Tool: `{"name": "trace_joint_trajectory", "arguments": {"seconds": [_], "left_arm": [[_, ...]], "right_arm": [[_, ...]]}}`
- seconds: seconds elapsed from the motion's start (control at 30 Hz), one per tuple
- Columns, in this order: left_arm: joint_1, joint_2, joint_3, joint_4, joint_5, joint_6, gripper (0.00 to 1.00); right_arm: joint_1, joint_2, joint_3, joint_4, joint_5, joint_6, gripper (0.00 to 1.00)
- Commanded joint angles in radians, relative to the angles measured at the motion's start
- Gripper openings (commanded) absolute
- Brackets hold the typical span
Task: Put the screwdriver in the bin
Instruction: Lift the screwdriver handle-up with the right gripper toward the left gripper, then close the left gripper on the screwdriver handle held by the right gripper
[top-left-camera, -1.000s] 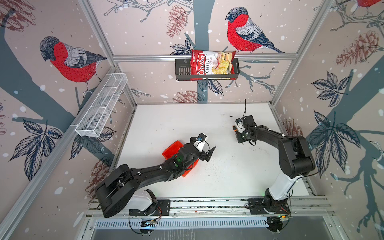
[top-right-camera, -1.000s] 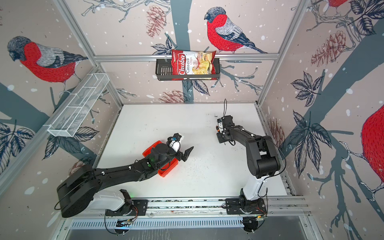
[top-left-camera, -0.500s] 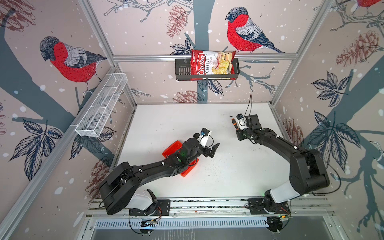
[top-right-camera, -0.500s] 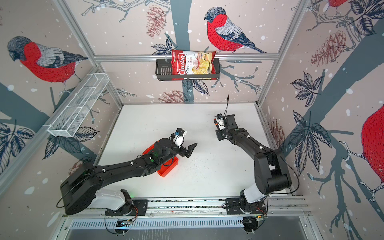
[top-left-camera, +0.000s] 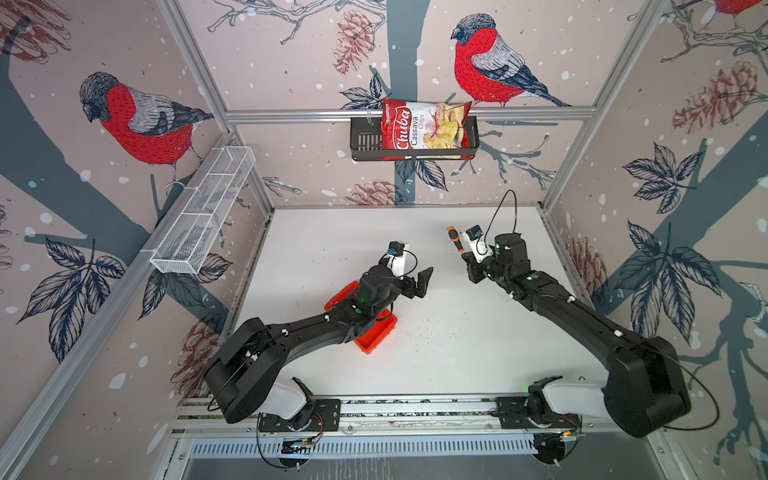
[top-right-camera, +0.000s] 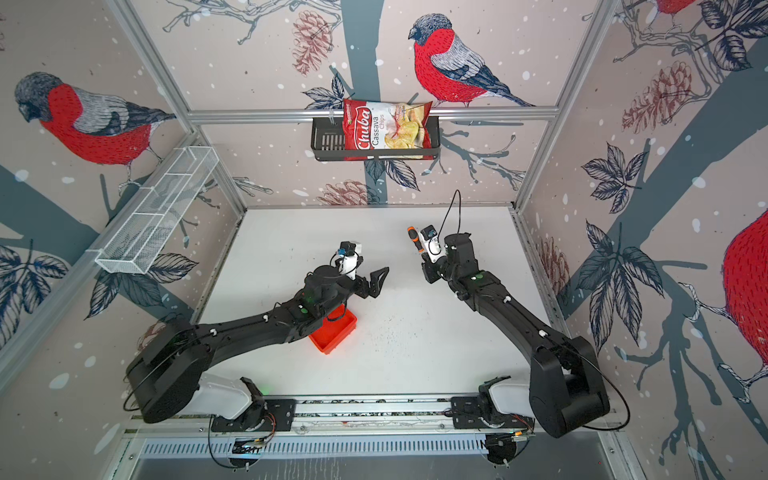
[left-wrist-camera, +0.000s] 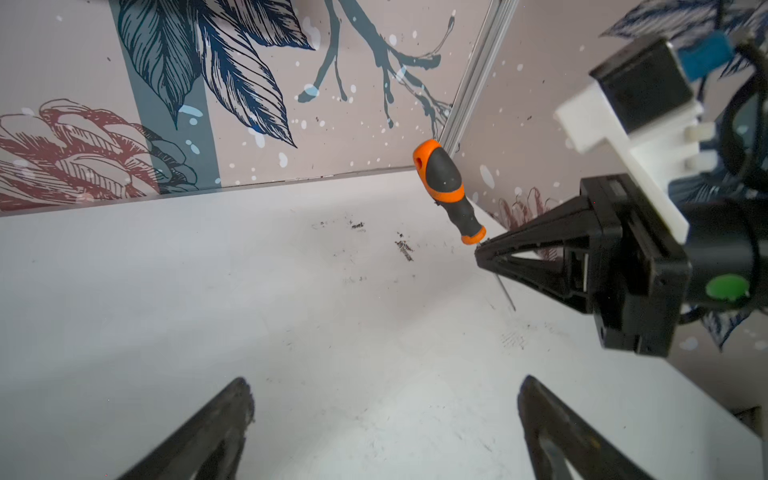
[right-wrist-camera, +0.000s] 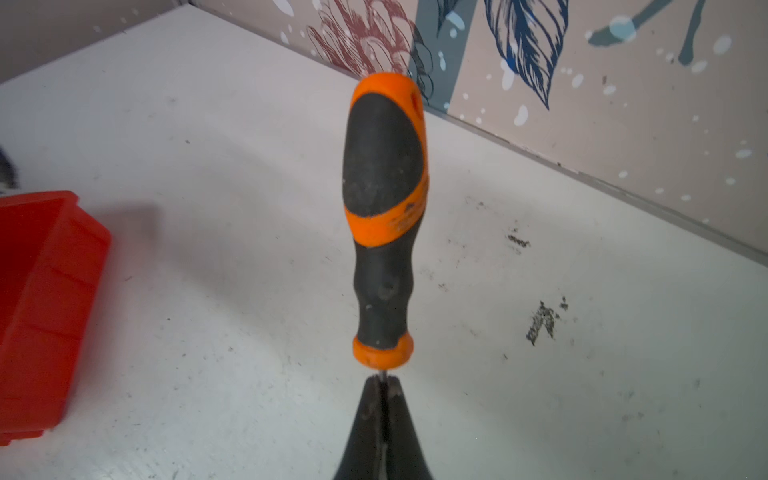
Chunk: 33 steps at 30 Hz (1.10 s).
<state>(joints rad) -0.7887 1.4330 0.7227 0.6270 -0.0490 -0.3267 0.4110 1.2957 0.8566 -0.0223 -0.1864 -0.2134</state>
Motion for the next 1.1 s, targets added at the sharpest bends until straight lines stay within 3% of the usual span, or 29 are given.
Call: {"name": "trace_joint_trajectory", "arguments": {"seconds": [0.0,0.3,0.63,0.9,1.07], "left_arm": [[0.02,-0.002,0.006,0.107,0.072,-0.119,0.98],[0.039,-0.021,-0.038,0.287,0.125,-0.283,0.94],[0.08,-0.037,-0.066,0.385,0.183,-0.399,0.97],[0.092,-0.01,-0.052,0.443,0.221,-0.437,0.87],[0.092,-0.001,-0.063,0.487,0.177,-0.45,0.78]], "right_arm": [[0.021,-0.015,0.007,0.047,-0.048,-0.014,0.0],[0.067,0.014,0.067,0.06,-0.154,-0.024,0.0],[0.131,0.006,0.11,0.052,-0.278,-0.027,0.0],[0.148,0.015,0.148,-0.019,-0.375,-0.071,0.0],[0.159,0.022,0.168,-0.047,-0.413,-0.078,0.0]]}}
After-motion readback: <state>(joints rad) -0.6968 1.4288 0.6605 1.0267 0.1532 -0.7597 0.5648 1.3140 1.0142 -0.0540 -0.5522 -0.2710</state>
